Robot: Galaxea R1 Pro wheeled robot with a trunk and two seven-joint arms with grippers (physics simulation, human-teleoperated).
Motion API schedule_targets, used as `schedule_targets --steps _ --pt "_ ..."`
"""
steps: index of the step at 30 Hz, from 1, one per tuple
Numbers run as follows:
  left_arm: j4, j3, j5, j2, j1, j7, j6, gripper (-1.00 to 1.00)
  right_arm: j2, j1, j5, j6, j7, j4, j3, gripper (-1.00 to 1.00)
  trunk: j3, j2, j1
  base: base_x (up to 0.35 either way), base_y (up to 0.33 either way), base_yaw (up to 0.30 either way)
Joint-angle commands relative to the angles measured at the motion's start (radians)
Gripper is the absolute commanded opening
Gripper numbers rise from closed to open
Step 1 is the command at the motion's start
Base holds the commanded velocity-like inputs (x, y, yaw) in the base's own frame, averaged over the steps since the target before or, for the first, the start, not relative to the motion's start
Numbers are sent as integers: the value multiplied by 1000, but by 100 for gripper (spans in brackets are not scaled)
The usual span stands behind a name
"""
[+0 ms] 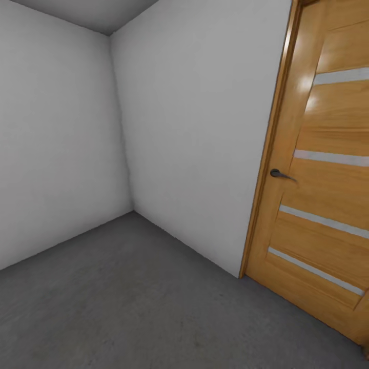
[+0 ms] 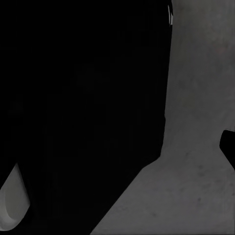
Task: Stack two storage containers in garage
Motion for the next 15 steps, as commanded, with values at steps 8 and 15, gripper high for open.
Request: schedule_targets --steps 8,15 --pt "0 -1 -2 0 0 0 -2 100 0 0 0 -1 1 0 0 100 -1 -1 0 0 0 -266" --pt "0 -1 -3 0 0 0 -2 100 0 0 -1 0 1 0 0 100 -1 -1 0 0 0 -264"
